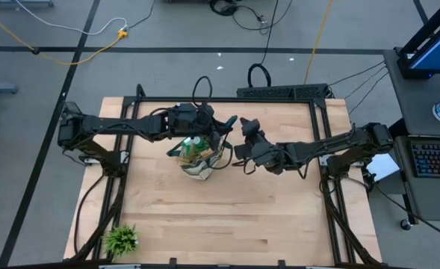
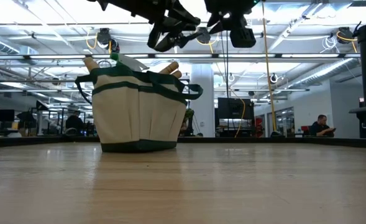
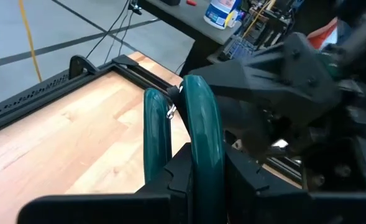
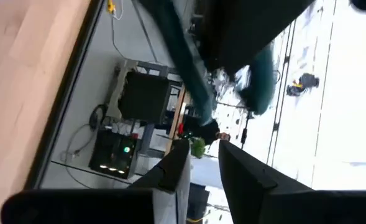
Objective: Pick & Place Garden tools in Gardening bag
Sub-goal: Put the green shear scissors into the green gardening bag
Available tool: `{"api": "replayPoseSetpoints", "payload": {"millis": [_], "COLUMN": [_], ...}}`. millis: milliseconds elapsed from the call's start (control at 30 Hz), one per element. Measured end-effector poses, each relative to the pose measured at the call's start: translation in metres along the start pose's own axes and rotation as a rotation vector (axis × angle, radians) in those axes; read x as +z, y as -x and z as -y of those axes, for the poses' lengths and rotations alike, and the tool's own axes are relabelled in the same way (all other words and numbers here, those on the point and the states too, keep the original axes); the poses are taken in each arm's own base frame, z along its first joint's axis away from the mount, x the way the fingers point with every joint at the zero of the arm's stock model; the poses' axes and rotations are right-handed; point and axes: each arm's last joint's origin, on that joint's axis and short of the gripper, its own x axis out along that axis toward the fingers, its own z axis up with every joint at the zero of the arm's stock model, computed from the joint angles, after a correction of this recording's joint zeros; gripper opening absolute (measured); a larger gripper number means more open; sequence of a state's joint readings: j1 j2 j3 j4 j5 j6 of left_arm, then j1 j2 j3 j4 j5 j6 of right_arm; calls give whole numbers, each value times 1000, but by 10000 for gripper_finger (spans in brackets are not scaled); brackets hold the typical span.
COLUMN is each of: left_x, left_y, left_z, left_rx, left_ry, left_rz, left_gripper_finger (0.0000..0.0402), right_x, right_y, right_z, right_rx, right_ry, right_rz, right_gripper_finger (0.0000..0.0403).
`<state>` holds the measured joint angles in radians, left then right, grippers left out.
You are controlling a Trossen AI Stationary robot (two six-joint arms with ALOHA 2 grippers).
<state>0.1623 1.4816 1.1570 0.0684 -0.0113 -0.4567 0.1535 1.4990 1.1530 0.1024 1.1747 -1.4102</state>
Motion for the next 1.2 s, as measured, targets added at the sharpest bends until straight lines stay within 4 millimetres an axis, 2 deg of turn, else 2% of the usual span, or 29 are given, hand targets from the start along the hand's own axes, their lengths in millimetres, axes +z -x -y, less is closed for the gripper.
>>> {"api": "replayPoseSetpoints", "payload": {"millis": [100,400,633,833,1200], "left_x": [5,18,14,6,-39], "left_y": [6,40,48,48,43], "left_z": [3,15,30,36,30], "left_rx": [-9,69,34,16,19], "left_ry": [-5,-112,-191,-214,-189], "left_rz": [26,81,80,72,119], "left_gripper_finger": [53,52,52,52,51], "right_x": [0,-7,-9,-22,-65], "right_y": [0,-5,-7,-4,12], "right_z": [0,-1,-8,-12,-10], "right_rx": [-1,-16,4,56,406], "right_ry": [-60,-290,-424,-568,-925], "right_rz": [-12,-108,-119,-128,-54], "right_gripper_finger": [76,77,77,77,77]}}
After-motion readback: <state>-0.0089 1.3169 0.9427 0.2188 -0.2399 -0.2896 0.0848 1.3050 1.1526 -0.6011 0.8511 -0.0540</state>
